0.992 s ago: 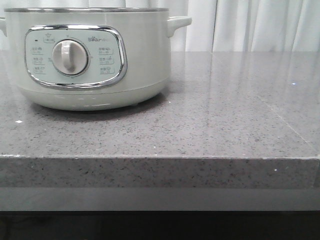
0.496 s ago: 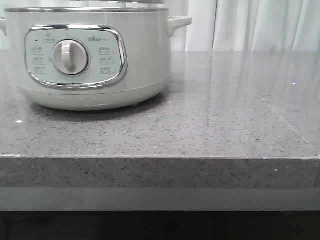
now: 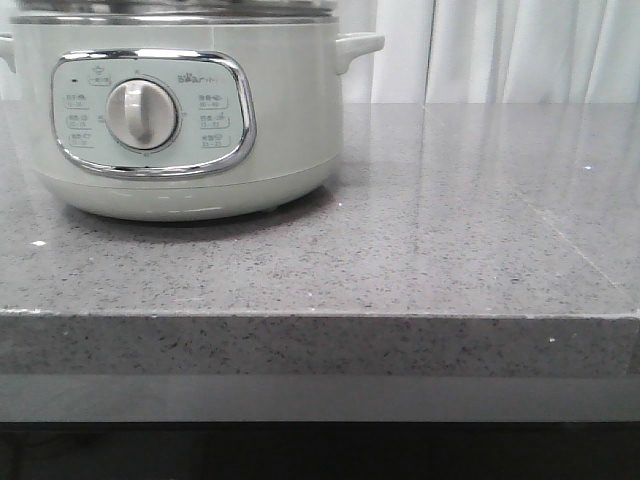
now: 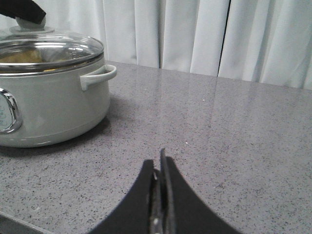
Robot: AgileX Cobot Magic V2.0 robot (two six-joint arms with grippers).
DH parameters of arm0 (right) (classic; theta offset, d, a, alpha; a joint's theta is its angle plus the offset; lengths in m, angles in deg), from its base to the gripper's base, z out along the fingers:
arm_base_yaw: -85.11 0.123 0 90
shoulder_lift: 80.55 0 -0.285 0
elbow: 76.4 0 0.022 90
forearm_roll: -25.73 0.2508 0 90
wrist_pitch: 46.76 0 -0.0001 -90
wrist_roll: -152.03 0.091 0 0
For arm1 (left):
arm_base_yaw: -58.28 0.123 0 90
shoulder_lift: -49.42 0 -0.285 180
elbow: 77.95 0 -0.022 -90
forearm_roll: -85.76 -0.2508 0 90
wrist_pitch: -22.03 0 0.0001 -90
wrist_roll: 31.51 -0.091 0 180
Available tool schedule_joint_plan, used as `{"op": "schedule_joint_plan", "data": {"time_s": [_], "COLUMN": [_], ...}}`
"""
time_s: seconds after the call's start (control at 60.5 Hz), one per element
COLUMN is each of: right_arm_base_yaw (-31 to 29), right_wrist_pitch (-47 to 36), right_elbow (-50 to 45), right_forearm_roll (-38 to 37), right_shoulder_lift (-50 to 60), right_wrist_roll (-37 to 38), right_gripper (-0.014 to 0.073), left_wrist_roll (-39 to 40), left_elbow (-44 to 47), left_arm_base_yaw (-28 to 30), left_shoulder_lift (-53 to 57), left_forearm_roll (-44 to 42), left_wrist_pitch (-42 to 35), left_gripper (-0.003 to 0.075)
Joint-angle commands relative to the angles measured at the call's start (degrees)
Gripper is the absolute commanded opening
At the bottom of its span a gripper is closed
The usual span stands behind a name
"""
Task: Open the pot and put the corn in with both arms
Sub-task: 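Lower the glass lid onto the pot with the left gripper, then release the lid knob and raise the left gripper away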
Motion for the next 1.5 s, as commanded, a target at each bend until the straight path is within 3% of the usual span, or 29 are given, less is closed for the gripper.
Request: {"op": "schedule_joint_plan", "data": {"time_s": [0.0, 0.893, 0.975, 1.157, 1.24, 1.388, 1.488], "right_arm_base_yaw": [-0.3, -0.3, -0.3, -0.3, -0.3, -0.3, -0.3], "right_wrist_pitch": [-4.8, -4.8, -4.8, -4.8, -4.8, -4.8, -4.8], "right_elbow": [1.6, 1.6, 1.6, 1.6, 1.6, 1.6, 1.6], "right_forearm_roll": [0.2, 0.2, 0.2, 0.2, 0.2, 0.2, 0.2], "right_shoulder_lift": [-0.5, -0.5, -0.5, -0.5, -0.5, -0.5, -0.5], "right_wrist_roll": [-0.4, -0.4, -0.4, -0.4, -0.4, -0.4, -0.4], "right_gripper": [-0.0068, -0.0068, -0.0068, -0.0068, -0.0068, -0.0068, -0.0068], "left_wrist_roll": [-0.1, -0.1, -0.2, -0.2, -0.2, -0.2, -0.2], "left_elbow": [-1.6, -2.1, -2.1, -3.6, -4.8, -6.1, -6.1], "left_arm_base_yaw": [-0.5, -0.5, -0.5, -0.5, -0.5, -0.5, -0.5], "left_shoulder_lift": [2.3, 2.5, 2.6, 3.1, 3.5, 5.4, 7.6], "left_forearm_roll": [1.8, 1.8, 1.8, 1.6, 1.6, 1.0, 1.0], "left_wrist_pitch": [-5.8, -4.3, -4.3, -4.4, -4.2, -4.2, -2.8], "left_gripper": [0.0242, 0.0247, 0.0287, 0.0497, 0.0542, 0.0542, 0.0477]}}
